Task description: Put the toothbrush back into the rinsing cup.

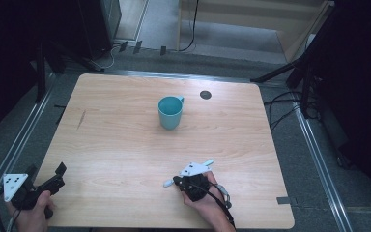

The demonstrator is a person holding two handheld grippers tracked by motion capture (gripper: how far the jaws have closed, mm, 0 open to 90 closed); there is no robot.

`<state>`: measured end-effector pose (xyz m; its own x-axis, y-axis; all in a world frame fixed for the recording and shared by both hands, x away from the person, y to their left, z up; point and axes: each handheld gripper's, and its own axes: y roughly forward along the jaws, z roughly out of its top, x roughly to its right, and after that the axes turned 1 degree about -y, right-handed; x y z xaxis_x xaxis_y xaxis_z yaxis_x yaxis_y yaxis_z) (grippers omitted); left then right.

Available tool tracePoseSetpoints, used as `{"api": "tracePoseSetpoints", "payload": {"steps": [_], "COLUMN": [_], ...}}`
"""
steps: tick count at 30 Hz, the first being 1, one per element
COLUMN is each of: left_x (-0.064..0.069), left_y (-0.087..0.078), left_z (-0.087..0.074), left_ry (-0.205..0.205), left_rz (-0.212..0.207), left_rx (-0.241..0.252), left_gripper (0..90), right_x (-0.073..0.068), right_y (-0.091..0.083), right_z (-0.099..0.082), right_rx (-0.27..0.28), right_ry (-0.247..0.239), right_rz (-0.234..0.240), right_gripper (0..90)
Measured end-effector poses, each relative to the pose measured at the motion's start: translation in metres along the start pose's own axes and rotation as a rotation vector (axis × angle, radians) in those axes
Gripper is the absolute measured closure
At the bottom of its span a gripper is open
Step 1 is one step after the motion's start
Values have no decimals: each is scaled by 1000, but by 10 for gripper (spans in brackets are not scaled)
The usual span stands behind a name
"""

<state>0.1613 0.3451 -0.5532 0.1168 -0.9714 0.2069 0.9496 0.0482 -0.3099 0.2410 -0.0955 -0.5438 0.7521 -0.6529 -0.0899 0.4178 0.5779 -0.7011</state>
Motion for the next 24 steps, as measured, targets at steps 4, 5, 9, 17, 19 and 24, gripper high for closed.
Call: {"api": "tracePoseSetpoints", "payload": {"steps": [4,5,9,17,19,24], "left_x": [0,0,0,0,0,0], "left_y": [0,0,0,0,0,0], "left_z": [0,0,0,0,0,0], "left_ry": [-2,-2,0,-2,-1,-3], "left_rz": [-1,-1,-2,-1,1,-2], "left_rx": [0,0,0,0,0,-1], "left_gripper": [64,64,64,64,64,64], "right_x": [3,4,9,24,31,38], "right_y": [12,14,22,32,35,41], "right_z": [12,15,26,39,45,56], "right_rx": [3,1,-8,-14,-8,-9], "right_ry": [32,37,51,79,126,136], "right_rz": [-28,-33,-50,-85,-77,-97], "right_gripper": [900,900,900,900,900,900]}}
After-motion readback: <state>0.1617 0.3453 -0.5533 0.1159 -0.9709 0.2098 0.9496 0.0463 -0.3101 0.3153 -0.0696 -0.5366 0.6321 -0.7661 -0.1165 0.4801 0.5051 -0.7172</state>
